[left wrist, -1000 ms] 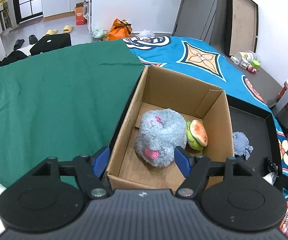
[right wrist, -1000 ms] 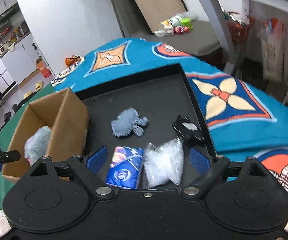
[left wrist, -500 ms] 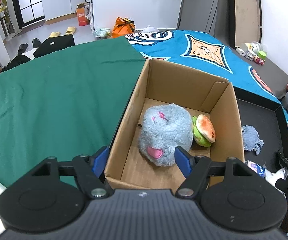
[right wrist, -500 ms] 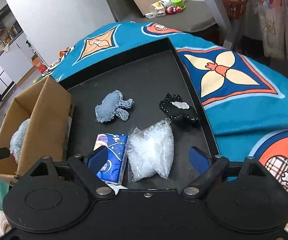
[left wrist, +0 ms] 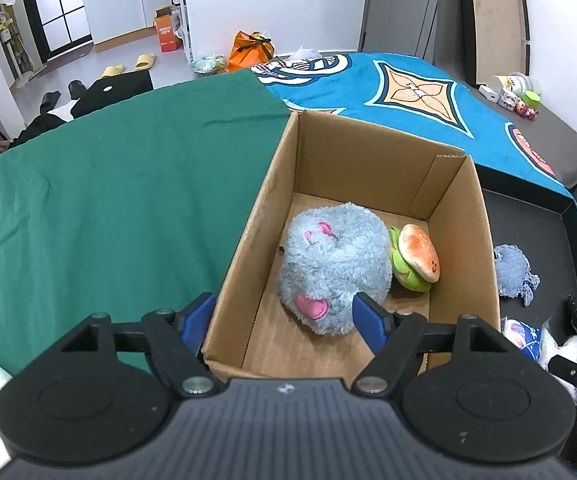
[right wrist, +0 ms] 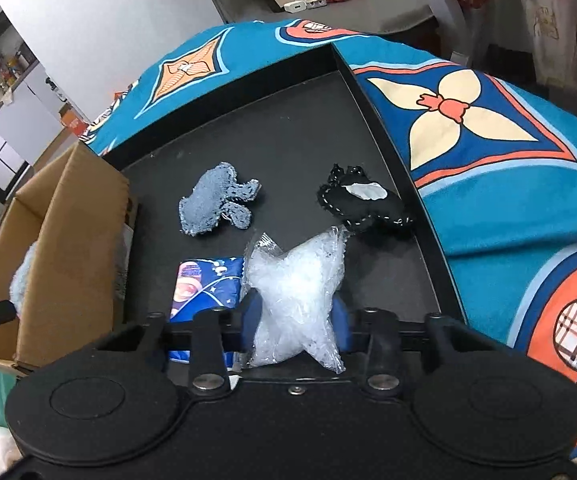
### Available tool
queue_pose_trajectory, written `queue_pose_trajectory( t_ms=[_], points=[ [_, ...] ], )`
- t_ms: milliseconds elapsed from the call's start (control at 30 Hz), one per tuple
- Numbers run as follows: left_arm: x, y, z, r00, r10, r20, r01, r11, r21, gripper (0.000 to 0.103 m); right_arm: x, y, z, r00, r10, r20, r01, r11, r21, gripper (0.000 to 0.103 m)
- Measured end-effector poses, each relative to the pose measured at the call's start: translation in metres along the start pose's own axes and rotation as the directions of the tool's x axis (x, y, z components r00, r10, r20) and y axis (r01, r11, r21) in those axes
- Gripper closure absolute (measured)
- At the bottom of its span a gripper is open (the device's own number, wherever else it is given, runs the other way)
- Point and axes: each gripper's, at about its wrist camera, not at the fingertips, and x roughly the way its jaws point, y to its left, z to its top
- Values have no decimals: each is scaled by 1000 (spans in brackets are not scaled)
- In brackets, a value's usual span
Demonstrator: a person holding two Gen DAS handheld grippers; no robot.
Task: Organize soft objects
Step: 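Move the right gripper to the clear bag of white fluff and grasp, then lift the clear fluff bag with the right gripper into the box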
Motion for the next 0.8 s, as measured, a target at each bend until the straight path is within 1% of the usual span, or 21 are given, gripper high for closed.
queue_pose_trajectory(
  t_ms=[200,333,800],
  points=[
    [-3,2,0,1000,-7,-1,7,1000,-2,29,-13,3,0,1000,22,14,-22,1000,-12,73],
    [-3,2,-1,1000,-10,-2,10,1000,-2,29,-26,7,1,999,33,43,-32,999,-21,74],
    [-8,15,-2,998,-62,6,63,997,-33,29,-60,46,17,990,67,126,-57,995,-84,74]
  ],
)
